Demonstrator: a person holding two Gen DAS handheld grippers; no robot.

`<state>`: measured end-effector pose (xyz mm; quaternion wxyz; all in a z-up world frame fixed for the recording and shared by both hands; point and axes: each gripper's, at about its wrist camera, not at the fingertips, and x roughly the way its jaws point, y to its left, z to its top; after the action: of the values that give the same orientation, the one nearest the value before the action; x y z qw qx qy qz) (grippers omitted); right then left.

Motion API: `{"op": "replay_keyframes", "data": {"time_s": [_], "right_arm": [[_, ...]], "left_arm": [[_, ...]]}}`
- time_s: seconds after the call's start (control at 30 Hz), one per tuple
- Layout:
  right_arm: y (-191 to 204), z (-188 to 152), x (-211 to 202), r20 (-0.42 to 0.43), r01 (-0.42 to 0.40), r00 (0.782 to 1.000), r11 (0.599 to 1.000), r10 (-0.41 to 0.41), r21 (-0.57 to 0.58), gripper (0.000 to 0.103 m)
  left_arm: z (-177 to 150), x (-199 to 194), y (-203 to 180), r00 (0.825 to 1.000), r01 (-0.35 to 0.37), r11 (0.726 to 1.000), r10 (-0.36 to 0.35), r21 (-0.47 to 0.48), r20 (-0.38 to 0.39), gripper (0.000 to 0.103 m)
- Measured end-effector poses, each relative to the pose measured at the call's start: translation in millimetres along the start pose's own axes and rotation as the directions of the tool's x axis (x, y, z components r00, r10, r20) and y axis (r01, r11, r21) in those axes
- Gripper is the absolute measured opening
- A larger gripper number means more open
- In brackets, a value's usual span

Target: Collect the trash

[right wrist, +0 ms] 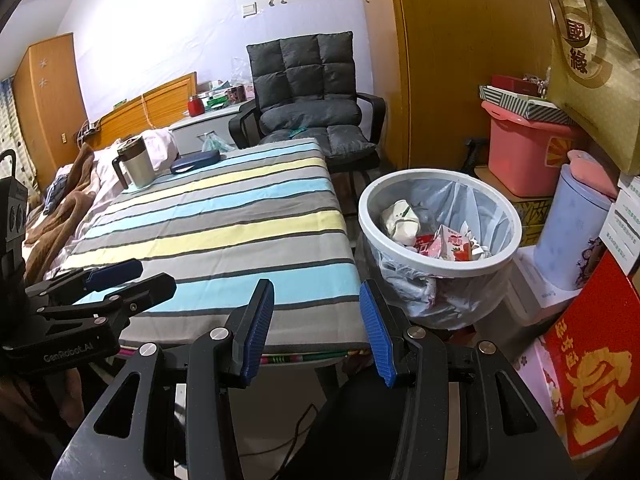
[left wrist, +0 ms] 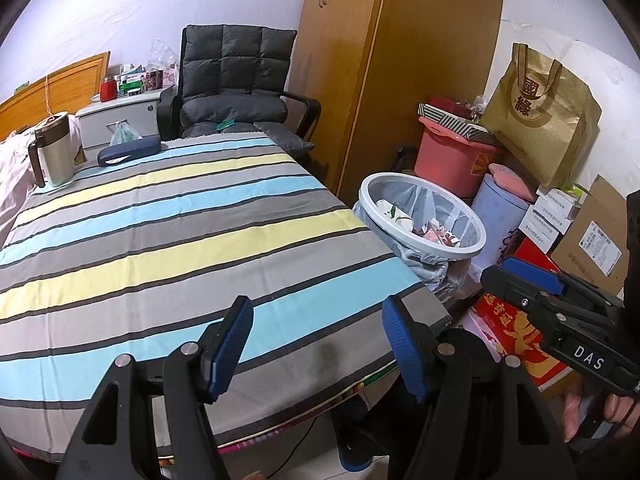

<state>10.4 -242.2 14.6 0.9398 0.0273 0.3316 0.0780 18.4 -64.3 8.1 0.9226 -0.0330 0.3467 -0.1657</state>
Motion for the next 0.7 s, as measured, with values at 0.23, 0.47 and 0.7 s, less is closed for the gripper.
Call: {"op": "replay_keyframes", "data": {"time_s": [0.23, 0.47, 0.7], "right_arm": [[0.6, 0.3, 0.1, -0.003, 0.001, 1.000, 1.000, -0.001, 0.000, 0.047], [-0.4, 1.1, 1.7, -0.003, 0.000, 1.000, 1.000, 0.000, 0.000, 0.047], [0.0, 1.3, 1.6, -0.003, 0.001, 1.000, 1.000, -0.001, -0.002, 0.047]], "left_arm": [[-0.5, -0.2, -0.6, 1.000, 0.004, 1.000, -0.004, 0.002, -0.007, 0.069], [-0.5, -0.7, -4.0, 1.000, -0.018, 1.000, 0.018, 0.019, -0.002, 0.069], [-0.8, -0.9, -4.2, 1.000, -0.022, 1.000, 0.022, 0.017, -0.003, 0.069]]}}
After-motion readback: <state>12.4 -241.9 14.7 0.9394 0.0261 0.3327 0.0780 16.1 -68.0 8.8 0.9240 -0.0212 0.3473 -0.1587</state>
